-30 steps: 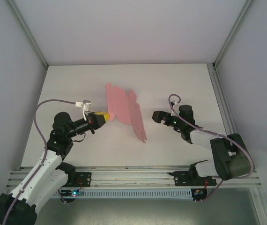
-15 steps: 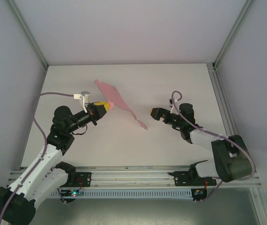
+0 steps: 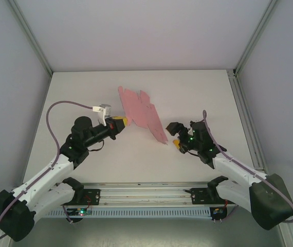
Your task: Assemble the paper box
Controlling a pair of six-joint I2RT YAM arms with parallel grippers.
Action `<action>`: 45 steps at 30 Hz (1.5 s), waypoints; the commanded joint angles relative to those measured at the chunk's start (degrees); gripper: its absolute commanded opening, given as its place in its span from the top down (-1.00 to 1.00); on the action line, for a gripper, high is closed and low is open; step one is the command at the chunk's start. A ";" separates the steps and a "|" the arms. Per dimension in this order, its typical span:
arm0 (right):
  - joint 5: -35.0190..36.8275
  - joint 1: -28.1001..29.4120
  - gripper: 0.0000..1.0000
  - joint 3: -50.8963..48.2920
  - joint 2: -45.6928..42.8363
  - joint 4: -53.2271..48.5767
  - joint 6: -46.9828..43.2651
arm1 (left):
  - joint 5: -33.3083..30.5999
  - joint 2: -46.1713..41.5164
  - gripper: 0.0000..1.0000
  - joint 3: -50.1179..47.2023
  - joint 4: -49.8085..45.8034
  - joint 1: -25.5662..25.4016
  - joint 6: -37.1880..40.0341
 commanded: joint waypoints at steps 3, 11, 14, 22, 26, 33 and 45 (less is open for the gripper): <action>-1.30 2.95 -0.96 -0.90 7.36 8.86 10.15 | -4.67 0.32 1.00 0.09 2.33 -2.81 -1.61; 9.31 6.75 -0.93 -2.45 15.30 22.91 14.01 | -4.00 -0.91 1.00 -0.64 1.85 -4.55 -2.36; 14.54 7.15 -0.71 -0.77 16.56 21.97 12.15 | -3.55 -2.06 1.00 -0.85 0.55 -4.87 -2.44; 18.52 7.50 -0.26 0.47 20.87 31.27 14.11 | -3.30 -1.70 1.00 -3.00 2.65 -5.30 -4.37; 17.84 8.36 -0.10 1.86 23.82 35.91 14.93 | -3.36 -1.02 1.00 -3.26 2.43 -5.49 -4.51; 12.54 9.15 -0.10 2.18 27.27 38.42 17.17 | -5.80 -1.57 1.00 -4.81 2.67 -5.84 -4.83; 21.74 9.26 0.13 5.03 22.54 20.41 7.91 | -1.13 -5.46 1.00 -6.17 1.75 -6.24 -2.63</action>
